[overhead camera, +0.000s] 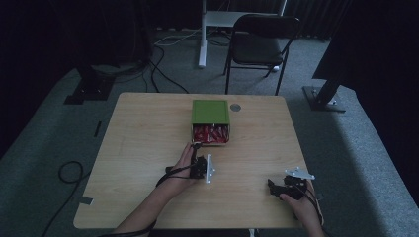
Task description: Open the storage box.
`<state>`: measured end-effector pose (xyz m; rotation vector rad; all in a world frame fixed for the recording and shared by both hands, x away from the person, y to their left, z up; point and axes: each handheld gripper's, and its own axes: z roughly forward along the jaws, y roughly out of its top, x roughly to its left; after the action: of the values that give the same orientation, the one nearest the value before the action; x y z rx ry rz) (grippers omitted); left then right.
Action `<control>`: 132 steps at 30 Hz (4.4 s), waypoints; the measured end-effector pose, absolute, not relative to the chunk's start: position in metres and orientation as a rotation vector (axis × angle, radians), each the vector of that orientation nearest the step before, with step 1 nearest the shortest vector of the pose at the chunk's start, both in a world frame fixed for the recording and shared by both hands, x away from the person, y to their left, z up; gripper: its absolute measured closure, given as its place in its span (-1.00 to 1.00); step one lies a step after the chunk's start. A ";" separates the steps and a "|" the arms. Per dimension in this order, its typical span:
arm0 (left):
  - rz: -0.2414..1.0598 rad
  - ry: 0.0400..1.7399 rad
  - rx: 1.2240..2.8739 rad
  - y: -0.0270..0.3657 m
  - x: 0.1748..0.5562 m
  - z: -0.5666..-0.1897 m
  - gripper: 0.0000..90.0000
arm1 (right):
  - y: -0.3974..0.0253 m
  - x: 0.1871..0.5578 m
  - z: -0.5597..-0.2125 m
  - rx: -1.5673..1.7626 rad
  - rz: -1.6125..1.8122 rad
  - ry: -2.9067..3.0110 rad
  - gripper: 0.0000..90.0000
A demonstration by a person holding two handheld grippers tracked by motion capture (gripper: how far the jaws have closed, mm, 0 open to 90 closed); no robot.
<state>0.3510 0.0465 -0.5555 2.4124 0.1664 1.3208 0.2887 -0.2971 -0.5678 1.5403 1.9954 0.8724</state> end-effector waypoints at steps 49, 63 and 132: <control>1.744 -0.084 2.433 0.017 0.379 -0.565 0.60 | -0.298 0.288 -0.568 1.539 0.873 1.996 -0.76; 1.745 -0.092 2.438 0.016 0.372 -0.565 0.61 | -0.298 0.288 -0.568 1.538 0.873 1.996 -0.76; 1.720 -0.165 2.450 0.014 0.300 -0.566 0.62 | -0.298 0.288 -0.568 1.539 0.873 1.996 -0.76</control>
<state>0.3003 0.0142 -0.5657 2.4500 -0.1652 1.7199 0.2881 -0.2977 -0.5678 1.5389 1.9964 0.8726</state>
